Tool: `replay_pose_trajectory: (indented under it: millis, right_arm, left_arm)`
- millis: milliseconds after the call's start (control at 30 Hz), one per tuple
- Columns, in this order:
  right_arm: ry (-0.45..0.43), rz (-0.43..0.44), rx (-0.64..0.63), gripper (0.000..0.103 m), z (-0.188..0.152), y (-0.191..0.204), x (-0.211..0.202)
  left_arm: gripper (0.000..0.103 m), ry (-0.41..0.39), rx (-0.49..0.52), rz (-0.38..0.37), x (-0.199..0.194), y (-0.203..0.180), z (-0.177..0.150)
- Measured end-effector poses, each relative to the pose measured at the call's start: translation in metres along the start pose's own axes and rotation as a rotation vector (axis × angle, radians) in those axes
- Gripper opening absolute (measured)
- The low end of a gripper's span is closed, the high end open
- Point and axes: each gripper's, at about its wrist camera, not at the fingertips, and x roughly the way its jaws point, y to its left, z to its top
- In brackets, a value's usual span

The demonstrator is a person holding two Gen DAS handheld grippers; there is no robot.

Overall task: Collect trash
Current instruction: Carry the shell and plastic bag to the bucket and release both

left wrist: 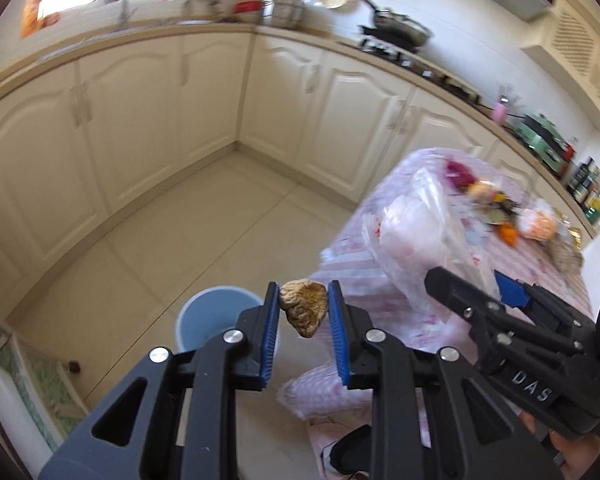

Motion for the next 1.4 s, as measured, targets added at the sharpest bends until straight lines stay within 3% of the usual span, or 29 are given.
replay_pose_trajectory:
  millis: [167, 400, 600, 800, 833, 933, 1400]
  right_arm:
    - [0.08, 0.022, -0.039, 0.055, -0.006, 0.026, 0.048]
    - [0.167, 0.001, -0.039, 0.055, -0.011, 0.031, 0.109]
    - [0.201, -0.017, -0.026, 0.055, -0.012, 0.027, 0.145]
    - [0.214, -0.044, -0.005, 0.055, -0.009, 0.015, 0.169]
    - [0.217, -0.047, -0.001, 0.055, -0.008, 0.015, 0.173]
    - [0.225, -0.052, 0.011, 0.055, -0.008, 0.009, 0.181]
    - [0.278, -0.008, 0.018, 0.056, -0.009, 0.016, 0.212]
  left_arm:
    - [0.023, 0.057, -0.073, 0.033, 0.029, 0.044, -0.007]
    - [0.023, 0.165, -0.14, 0.061, 0.088, 0.089, -0.019]
    - [0.023, 0.242, -0.17, 0.076, 0.14, 0.111, -0.02]
    - [0.025, 0.264, -0.167, 0.067, 0.173, 0.114, -0.004]
    - [0.027, 0.265, -0.164, 0.071, 0.177, 0.114, -0.002]
    - [0.052, 0.256, -0.161, 0.089, 0.183, 0.113, 0.002]
    - [0.053, 0.273, -0.221, 0.134, 0.18, 0.137, -0.01]
